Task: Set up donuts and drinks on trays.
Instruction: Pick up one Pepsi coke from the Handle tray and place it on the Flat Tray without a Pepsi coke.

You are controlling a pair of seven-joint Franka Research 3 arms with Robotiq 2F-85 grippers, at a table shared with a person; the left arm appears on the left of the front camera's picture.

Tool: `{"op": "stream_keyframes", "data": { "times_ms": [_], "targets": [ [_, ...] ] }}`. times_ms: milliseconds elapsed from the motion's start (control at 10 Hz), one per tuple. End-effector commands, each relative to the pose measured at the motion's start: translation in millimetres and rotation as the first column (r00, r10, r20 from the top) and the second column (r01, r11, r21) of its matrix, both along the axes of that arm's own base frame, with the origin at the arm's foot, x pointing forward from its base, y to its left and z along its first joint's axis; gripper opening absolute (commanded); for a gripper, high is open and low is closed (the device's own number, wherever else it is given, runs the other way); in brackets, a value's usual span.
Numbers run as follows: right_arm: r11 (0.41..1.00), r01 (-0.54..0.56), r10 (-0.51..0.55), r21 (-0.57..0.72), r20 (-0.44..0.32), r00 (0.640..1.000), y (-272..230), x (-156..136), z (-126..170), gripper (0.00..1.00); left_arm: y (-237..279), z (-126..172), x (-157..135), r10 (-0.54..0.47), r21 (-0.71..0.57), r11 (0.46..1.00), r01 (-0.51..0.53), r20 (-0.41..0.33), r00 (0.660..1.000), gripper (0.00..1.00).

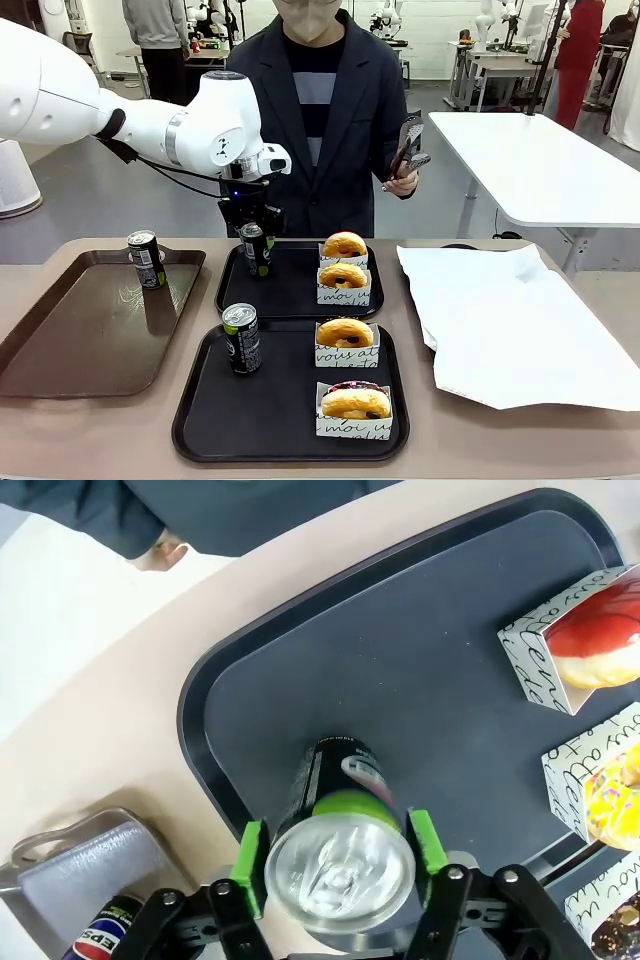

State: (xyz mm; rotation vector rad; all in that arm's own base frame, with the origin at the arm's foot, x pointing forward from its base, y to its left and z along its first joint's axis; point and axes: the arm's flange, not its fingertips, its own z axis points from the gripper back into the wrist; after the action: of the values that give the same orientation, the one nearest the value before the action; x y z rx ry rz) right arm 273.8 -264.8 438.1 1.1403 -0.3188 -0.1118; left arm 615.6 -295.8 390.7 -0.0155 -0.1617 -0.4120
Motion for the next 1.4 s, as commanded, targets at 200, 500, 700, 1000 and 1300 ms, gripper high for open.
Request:
{"op": "stream_keyframes", "data": {
  "times_ms": [200, 500, 700, 1000, 1300],
  "targets": [
    [1.0, 0.004, -0.005, 0.02, 0.029, 1.0, 0, 1, 1, 1.0, 2, 13, 2, 0.003, -0.023, 1.0, -0.003, -0.01, 1.0, 1.0],
    [1.0, 0.004, -0.005, 0.02, 0.029, 1.0, 0, 1, 1, 1.0, 5, 34, -11, -0.005, -0.055, 0.998, 0.005, 0.013, 1.0, 1.0],
    [1.0, 0.004, -0.005, 0.02, 0.029, 1.0, 0, 1, 1, 1.0, 1, 65, -46, -0.055, -0.044, 0.997, 0.059, 0.082, 0.995, 1.0],
    [1.0, 0.004, -0.005, 0.02, 0.029, 1.0, 0, 1, 1, 1.0, 7, 86, -95, -0.109, 0.004, 0.994, 0.109, 0.108, 0.988, 1.0],
    [1.0, 0.004, -0.005, 0.02, 0.029, 1.0, 0, 1, 1, 1.0, 26, 78, -122, -0.117, 0.022, 0.993, 0.116, 0.097, 0.988, 1.0]
  ]
}}
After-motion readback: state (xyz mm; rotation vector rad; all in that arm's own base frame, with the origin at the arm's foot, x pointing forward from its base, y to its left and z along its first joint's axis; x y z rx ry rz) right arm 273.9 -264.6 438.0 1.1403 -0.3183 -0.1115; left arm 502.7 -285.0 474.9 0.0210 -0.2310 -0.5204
